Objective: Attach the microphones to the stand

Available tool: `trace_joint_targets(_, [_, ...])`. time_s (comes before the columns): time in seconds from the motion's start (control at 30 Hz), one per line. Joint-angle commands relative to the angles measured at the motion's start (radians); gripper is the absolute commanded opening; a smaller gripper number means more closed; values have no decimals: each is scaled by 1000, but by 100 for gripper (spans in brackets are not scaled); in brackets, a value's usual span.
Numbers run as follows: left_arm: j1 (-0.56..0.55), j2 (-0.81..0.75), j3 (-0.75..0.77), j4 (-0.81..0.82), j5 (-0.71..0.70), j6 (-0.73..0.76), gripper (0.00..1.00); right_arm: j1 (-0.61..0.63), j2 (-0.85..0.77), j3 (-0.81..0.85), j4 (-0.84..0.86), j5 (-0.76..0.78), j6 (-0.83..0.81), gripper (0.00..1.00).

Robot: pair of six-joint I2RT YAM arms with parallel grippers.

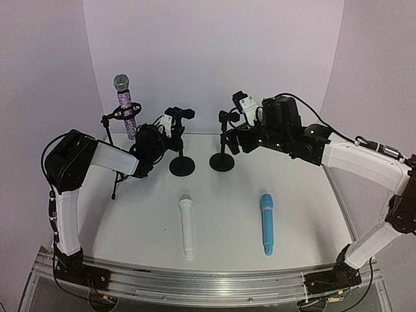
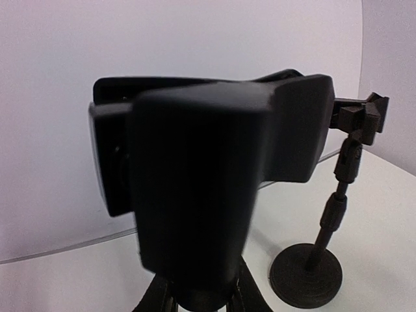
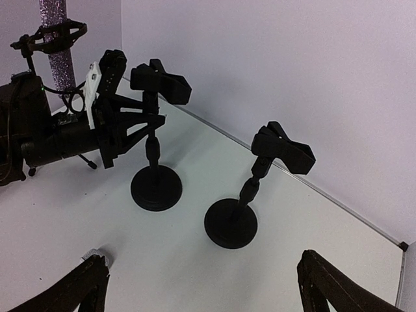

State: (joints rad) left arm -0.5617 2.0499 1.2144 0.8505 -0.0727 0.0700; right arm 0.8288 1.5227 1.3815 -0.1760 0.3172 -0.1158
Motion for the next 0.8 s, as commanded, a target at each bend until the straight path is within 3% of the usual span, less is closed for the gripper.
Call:
trace_joint_targets(0.0, [-10, -122, -56, -3, 108, 22, 0, -5, -41, 18, 32, -19, -1, 98])
trace_joint_targets(0.2, [-26, -324, -132, -117, 156, 75, 0, -5, -27, 37, 32, -102, 47, 98])
trace_joint_targets(0.47, [-44, -591, -287, -255, 100, 46, 0, -4, -57, 15, 32, -180, 169, 96])
trace_joint_targets(0.6, [-45, -709, -344, -392, 116, -37, 0, -1, -50, -2, 31, -199, 256, 93])
trace_joint_targets(0.77, [-68, -907, -534, -479, 158, -114, 0, 37, -8, -39, 28, -194, 363, 92])
